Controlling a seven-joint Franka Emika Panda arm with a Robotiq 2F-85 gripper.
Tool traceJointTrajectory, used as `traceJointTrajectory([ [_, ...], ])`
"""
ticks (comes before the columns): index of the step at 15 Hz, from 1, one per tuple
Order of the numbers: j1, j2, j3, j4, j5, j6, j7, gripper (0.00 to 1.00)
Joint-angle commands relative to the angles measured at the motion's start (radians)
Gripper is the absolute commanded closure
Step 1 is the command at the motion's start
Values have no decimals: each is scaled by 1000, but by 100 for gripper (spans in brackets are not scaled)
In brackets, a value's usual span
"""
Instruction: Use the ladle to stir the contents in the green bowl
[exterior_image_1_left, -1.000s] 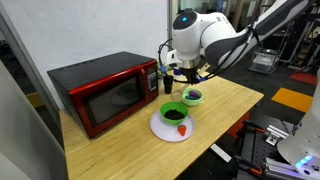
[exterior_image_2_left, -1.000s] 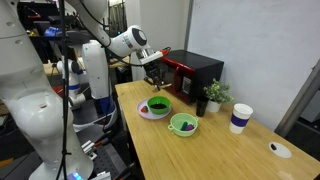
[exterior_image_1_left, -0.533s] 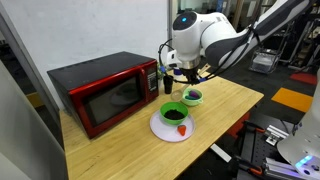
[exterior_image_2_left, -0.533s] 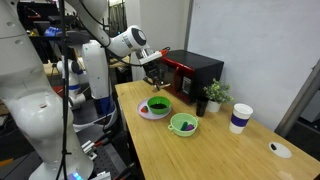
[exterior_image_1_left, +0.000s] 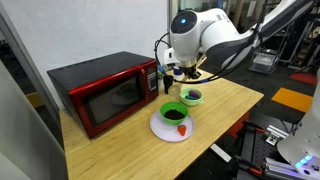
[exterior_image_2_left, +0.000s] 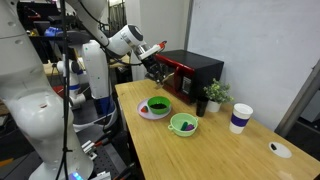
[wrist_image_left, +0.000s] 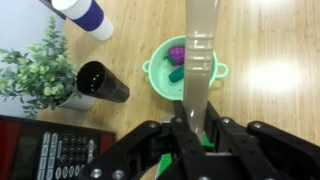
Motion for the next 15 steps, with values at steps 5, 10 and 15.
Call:
traceJointTrajectory([
  [5,27,55,56,-2,-208,-16,-23,94],
  [10,48,83,82,-52,-269,-34,0,94],
  [15,43,115,79,-75,-346,-68,21,94],
])
